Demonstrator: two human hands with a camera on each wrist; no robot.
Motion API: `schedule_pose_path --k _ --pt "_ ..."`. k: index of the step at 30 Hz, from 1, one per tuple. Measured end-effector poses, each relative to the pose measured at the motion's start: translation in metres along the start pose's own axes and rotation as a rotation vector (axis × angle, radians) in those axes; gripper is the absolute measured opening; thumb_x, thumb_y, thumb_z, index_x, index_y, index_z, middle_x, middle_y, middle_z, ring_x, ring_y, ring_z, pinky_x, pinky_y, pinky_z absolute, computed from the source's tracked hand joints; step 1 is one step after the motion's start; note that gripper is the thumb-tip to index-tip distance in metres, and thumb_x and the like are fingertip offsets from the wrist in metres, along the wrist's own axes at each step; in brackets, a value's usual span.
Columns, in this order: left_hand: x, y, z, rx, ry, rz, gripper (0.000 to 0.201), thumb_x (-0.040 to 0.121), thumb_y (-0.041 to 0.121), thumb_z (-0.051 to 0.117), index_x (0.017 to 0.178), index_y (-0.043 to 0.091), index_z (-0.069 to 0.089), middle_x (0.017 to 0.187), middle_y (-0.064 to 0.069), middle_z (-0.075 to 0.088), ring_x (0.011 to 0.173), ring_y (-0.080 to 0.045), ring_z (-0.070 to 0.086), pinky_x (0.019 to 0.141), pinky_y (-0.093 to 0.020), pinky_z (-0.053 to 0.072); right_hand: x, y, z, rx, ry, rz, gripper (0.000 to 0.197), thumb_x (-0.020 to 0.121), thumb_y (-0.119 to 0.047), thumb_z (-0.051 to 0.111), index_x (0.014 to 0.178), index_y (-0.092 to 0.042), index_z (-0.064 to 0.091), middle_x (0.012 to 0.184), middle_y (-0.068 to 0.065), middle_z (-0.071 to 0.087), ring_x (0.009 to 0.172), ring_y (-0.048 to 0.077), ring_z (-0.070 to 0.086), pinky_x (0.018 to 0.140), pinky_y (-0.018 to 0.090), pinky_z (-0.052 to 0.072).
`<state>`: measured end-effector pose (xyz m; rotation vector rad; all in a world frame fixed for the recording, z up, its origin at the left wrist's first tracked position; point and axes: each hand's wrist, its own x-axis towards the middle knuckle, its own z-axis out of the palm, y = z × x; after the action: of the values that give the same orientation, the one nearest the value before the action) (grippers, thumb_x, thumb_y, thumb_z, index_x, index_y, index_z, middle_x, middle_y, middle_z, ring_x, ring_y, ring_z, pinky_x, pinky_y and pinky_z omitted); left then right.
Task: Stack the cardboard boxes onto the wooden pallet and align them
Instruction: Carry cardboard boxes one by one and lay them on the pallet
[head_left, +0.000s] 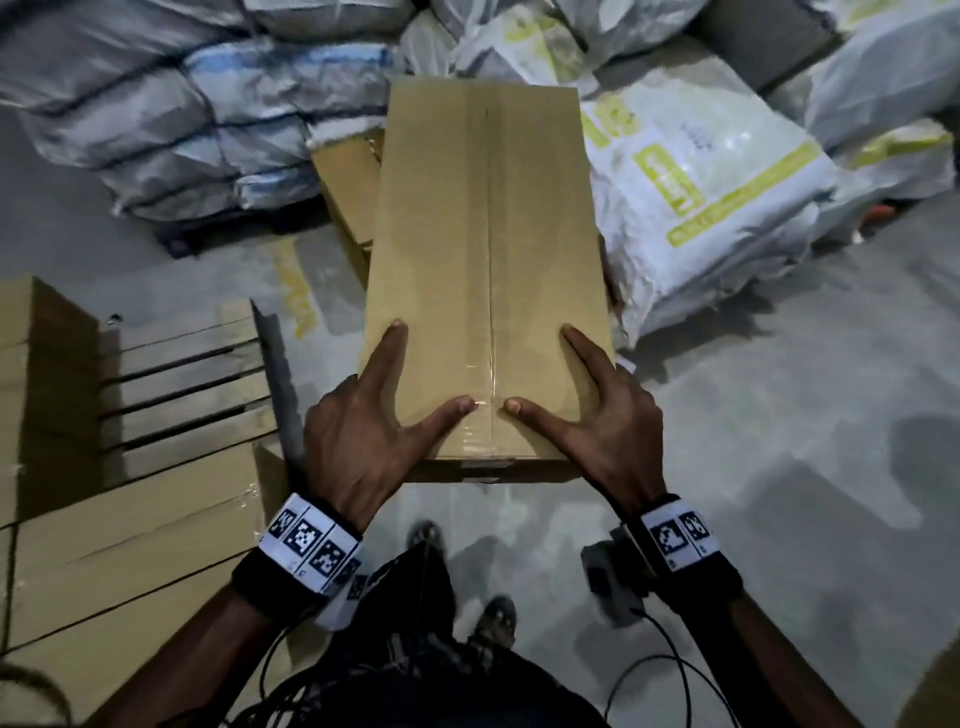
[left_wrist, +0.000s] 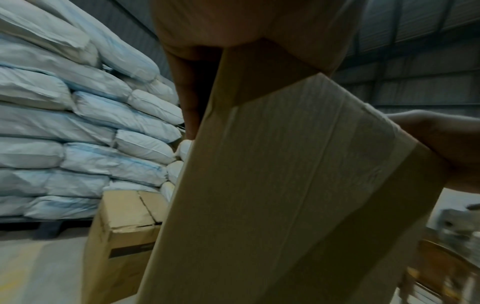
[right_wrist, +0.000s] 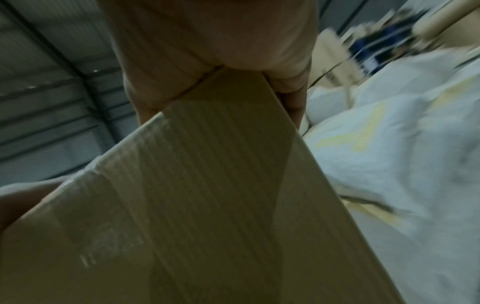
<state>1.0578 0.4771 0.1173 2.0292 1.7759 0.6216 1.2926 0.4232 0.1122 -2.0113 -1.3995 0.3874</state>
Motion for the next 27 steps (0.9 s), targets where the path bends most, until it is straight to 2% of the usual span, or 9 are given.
schedule_pose_path --k 4,8,12,16,21,24,27 --pt "0.051 -0.012 0.010 0.054 0.095 -0.086 0.105 0.071 0.096 0.054 0.158 0.042 0.034 0.104 -0.014 0.077 0.092 -0.035 0.073 0.082 -0.037 0.055 0.079 -0.009 0.028 0.028 -0.138 -0.086 0.102 0.063 -0.090 0.071 0.151 -0.051 0.040 0.147 -0.009 0.058 0.134 0.015 0.054 0.110 0.040 0.048" --pt "0.116 -0.042 0.018 0.030 0.161 -0.185 0.107 0.070 0.099 0.051 0.158 0.043 0.032 0.111 -0.012 0.076 0.098 -0.031 0.073 0.087 -0.037 0.056 0.163 -0.032 0.074 -0.001 -0.234 -0.165 0.104 0.061 -0.095 0.065 0.151 -0.056 0.032 0.151 -0.006 0.054 0.138 0.019 0.051 0.112 0.041 0.046" --pt "0.185 -0.073 0.012 0.014 0.218 -0.282 0.105 0.071 0.097 0.051 0.158 0.041 0.033 0.113 -0.014 0.075 0.095 -0.034 0.072 0.086 -0.042 0.057 0.245 -0.071 0.124 -0.005 -0.311 -0.242 0.105 0.062 -0.095 0.065 0.153 -0.054 0.033 0.153 -0.004 0.052 0.139 0.022 0.051 0.112 0.045 0.047" --pt "0.245 -0.107 -0.005 0.044 0.269 -0.373 0.105 0.072 0.099 0.046 0.158 0.038 0.035 0.103 -0.013 0.077 0.088 -0.032 0.073 0.082 -0.041 0.057 0.316 -0.120 0.175 -0.027 -0.431 -0.326 0.103 0.064 -0.093 0.066 0.153 -0.056 0.030 0.152 0.002 0.053 0.140 0.027 0.049 0.112 0.043 0.045" --pt "0.291 -0.152 -0.023 0.030 0.348 -0.544 0.106 0.071 0.100 0.049 0.158 0.043 0.032 0.116 -0.013 0.075 0.104 -0.033 0.070 0.090 -0.045 0.056 0.378 -0.172 0.245 -0.001 -0.558 -0.420 0.106 0.060 -0.098 0.062 0.153 -0.056 0.031 0.148 0.002 0.057 0.137 0.026 0.053 0.110 0.042 0.047" --pt "0.306 -0.170 -0.033 0.029 0.391 -0.606 0.105 0.070 0.099 0.050 0.157 0.041 0.036 0.107 -0.014 0.076 0.098 -0.032 0.071 0.086 -0.043 0.058 0.398 -0.198 0.274 0.006 -0.608 -0.471 0.106 0.059 -0.097 0.064 0.152 -0.055 0.035 0.147 0.003 0.058 0.136 0.027 0.054 0.110 0.042 0.048" --pt "0.323 -0.196 -0.040 0.079 0.404 -0.725 0.107 0.071 0.102 0.044 0.158 0.041 0.032 0.099 -0.012 0.075 0.093 -0.030 0.071 0.081 -0.039 0.057 0.424 -0.232 0.317 0.016 -0.704 -0.556 0.106 0.059 -0.099 0.061 0.152 -0.056 0.034 0.150 0.000 0.056 0.138 0.025 0.052 0.111 0.045 0.047"
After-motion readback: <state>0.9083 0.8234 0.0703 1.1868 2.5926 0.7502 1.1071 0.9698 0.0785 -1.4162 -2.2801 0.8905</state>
